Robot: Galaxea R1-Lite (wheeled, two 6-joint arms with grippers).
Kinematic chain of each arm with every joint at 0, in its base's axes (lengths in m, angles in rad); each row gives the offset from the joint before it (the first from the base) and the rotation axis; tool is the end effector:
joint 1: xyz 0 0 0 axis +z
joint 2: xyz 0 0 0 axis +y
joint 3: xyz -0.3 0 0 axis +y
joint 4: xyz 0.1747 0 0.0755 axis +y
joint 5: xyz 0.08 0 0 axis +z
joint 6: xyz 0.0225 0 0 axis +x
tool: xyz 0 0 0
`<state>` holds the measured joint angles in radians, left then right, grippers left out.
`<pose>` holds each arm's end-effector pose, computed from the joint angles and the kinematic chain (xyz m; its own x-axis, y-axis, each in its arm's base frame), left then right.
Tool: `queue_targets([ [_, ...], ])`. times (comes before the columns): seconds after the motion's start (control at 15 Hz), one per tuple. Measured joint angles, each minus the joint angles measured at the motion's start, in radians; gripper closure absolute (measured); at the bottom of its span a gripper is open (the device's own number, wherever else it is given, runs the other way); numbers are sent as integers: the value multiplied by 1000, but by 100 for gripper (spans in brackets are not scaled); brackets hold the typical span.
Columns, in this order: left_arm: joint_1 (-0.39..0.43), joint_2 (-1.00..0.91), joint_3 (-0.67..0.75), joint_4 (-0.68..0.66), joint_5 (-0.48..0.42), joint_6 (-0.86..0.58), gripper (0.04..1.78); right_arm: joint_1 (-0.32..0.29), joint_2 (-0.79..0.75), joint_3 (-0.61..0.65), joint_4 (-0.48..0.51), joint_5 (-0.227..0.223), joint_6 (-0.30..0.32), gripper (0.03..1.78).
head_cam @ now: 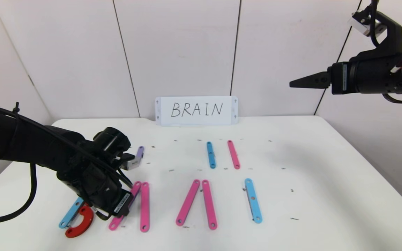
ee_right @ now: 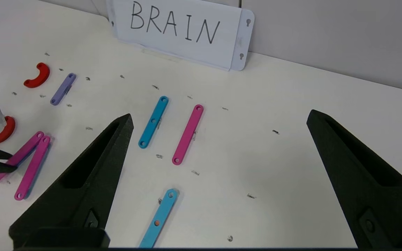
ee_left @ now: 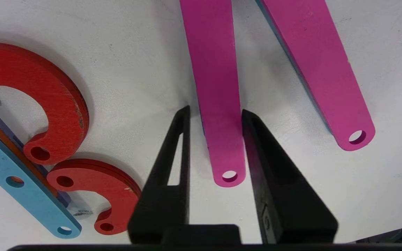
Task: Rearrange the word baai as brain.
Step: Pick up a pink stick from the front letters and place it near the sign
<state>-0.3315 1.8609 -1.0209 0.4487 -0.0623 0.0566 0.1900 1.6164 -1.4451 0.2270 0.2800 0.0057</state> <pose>0.2711 -0.0948 0.1094 0.2424 -0.1493 -0.9586 0.3920 0.9189 -0.0440 0.2859 0.0613 0.3049 0.8177 0.4387 -0.3727 -0.4295 0.8961 0.1124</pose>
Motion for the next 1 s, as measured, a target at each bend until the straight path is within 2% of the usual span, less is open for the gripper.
queue_targets([
  [0.07,0,0,0,0,0,-1,148,0,0,0,0,0,0,7],
  [0.13,0,0,0,0,0,-1,152,1,0,0,0,0,-1,7],
  [1.0,3,-48,-10,-1,-2,6,153,2,-1,1,0,0,0,7],
])
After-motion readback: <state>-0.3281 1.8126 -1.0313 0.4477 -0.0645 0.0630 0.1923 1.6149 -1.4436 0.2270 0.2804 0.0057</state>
